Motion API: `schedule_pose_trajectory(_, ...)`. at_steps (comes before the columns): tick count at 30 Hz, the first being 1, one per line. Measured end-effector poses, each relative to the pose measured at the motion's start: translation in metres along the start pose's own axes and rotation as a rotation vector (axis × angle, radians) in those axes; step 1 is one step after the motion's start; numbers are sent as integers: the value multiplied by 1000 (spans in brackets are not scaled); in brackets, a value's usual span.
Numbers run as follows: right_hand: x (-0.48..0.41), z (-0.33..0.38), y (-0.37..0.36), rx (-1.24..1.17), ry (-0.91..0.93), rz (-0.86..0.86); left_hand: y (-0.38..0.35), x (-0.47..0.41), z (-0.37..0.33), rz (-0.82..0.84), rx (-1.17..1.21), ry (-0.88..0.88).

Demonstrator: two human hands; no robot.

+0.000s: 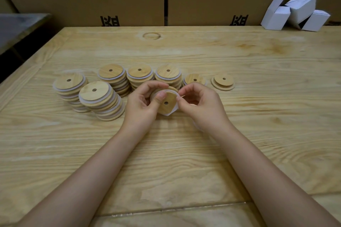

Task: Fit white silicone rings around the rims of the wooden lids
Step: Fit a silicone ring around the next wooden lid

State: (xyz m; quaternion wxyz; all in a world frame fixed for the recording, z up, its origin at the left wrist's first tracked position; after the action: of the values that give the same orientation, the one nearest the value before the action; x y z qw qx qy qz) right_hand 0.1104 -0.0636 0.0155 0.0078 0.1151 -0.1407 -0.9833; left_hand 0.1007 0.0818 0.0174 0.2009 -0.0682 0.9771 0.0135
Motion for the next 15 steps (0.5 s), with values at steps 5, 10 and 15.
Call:
schedule_pose_trajectory(5,4,1,1,124,22,-74,2,0,-1,-18,16,-28)
schedule_pose_trajectory(10,5,-4,6,38,-44,-121,5,0,5,-44,70,21)
schedule_pose_trajectory(15,4,-9,6,-56,-96,-101,8,-1,9,-58,134,71)
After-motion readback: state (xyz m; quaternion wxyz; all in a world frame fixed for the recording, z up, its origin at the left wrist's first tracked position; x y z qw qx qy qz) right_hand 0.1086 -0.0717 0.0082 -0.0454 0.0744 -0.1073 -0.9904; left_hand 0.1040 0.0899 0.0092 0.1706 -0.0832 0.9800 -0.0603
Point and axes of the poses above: each hand's wrist, its own x-axis away from the middle knuckle, its own y-axis out of the back of the hand, z = x × y, the point moved 10 cm from there along -x, towards the middle knuckle, and after that the axes turned 3 degrees about -z, right-handed, at the moved point
